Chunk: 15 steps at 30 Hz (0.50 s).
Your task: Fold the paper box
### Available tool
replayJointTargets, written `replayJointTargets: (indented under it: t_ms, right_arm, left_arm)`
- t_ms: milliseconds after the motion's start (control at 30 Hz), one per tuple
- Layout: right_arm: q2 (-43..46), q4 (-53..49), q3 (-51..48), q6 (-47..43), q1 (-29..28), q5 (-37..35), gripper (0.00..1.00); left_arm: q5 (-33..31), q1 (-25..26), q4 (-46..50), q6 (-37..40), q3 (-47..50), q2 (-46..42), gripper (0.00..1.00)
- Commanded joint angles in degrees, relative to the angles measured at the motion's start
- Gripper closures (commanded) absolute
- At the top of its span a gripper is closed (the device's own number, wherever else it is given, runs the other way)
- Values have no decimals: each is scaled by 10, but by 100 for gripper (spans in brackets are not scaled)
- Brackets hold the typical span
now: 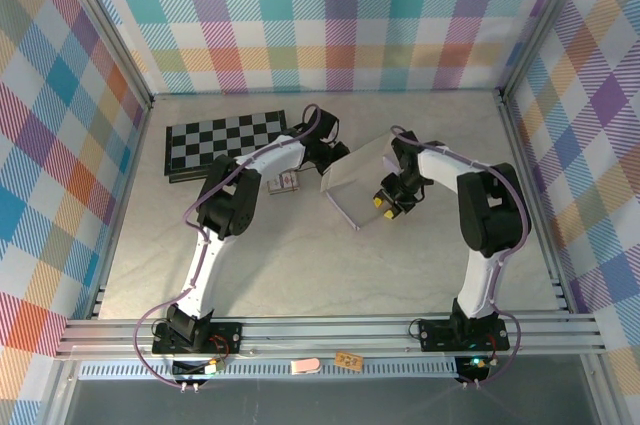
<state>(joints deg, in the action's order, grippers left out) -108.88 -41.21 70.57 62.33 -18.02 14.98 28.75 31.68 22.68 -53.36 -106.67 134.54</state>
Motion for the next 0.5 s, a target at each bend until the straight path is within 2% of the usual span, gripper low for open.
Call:
replayJointTargets:
  t_ms: [0,133,200,300,467]
  right_arm:
    - [30,12,-5,74,-12,15,67]
    - [48,-15,1,105,-14,8,55]
    - [63,-21,-2,101,-14,-4,49]
    - [82,-45,14,58,-13,-37,44]
    - [108,-80,37,-37,-3,-67,38]
  left_arm:
    - [39,7,4,-9,-14,12,79]
    - [30,2,5,-4,-20,10,74]
    - [10,-3,16,4,-27,1,66]
    - [-38,-10,58,17,-46,-19,52]
    - [-76,-20,111,31,-86,-31,47]
